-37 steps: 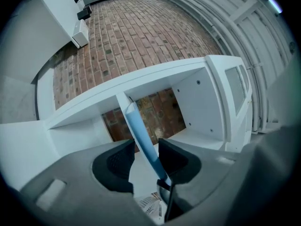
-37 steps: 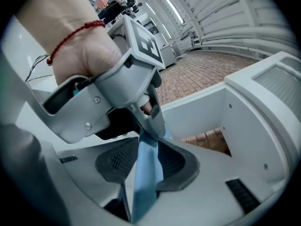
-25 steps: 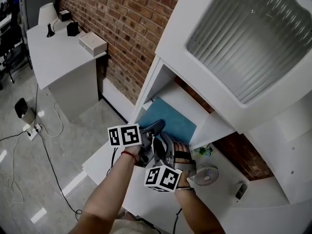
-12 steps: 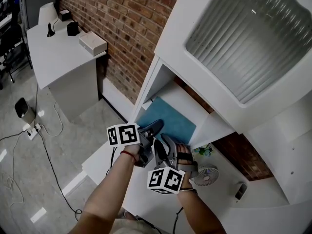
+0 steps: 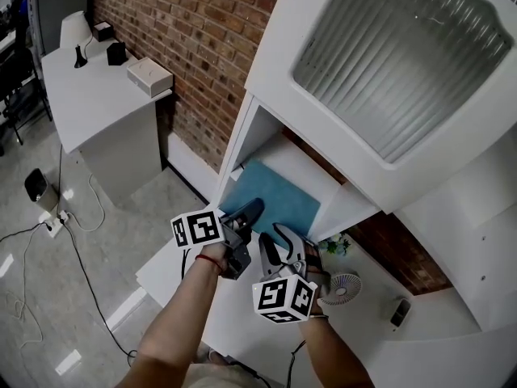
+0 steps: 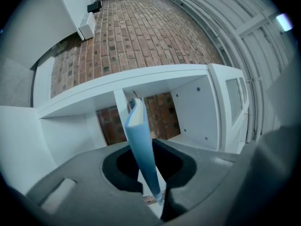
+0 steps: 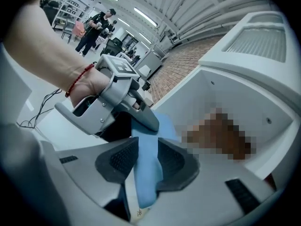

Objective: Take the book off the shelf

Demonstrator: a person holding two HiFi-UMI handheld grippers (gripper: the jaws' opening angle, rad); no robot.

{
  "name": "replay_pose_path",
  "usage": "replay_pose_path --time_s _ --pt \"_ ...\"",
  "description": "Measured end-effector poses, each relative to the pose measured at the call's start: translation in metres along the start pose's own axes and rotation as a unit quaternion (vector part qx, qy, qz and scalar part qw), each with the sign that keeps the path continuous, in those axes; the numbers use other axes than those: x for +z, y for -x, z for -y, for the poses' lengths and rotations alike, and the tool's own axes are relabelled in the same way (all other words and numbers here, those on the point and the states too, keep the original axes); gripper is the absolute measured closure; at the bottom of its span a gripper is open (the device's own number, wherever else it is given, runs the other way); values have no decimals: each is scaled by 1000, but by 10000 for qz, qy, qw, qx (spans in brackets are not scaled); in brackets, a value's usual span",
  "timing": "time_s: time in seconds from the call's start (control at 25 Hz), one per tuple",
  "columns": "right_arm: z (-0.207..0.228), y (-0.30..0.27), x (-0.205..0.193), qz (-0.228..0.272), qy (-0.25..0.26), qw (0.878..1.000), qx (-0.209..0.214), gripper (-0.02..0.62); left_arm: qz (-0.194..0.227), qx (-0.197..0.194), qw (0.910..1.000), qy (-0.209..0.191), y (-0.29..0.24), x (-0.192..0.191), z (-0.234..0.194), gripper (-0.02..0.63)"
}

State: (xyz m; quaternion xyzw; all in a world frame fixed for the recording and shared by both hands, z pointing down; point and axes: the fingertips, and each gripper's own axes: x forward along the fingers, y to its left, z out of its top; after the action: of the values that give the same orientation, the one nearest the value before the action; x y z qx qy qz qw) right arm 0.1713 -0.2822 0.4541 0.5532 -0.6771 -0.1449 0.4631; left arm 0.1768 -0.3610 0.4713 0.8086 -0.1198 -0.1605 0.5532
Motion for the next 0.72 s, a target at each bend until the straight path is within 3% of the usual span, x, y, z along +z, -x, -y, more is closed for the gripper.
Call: replay_pose_path --time_s 0.4,0.72 --pt "9 15 3 155 -521 9983 -198 475 120 -40 9995 -286 13 0 22 557" --pt "14 34 4 278 -928 9946 -377 489 66 64 9958 -914 31 -4 48 560"
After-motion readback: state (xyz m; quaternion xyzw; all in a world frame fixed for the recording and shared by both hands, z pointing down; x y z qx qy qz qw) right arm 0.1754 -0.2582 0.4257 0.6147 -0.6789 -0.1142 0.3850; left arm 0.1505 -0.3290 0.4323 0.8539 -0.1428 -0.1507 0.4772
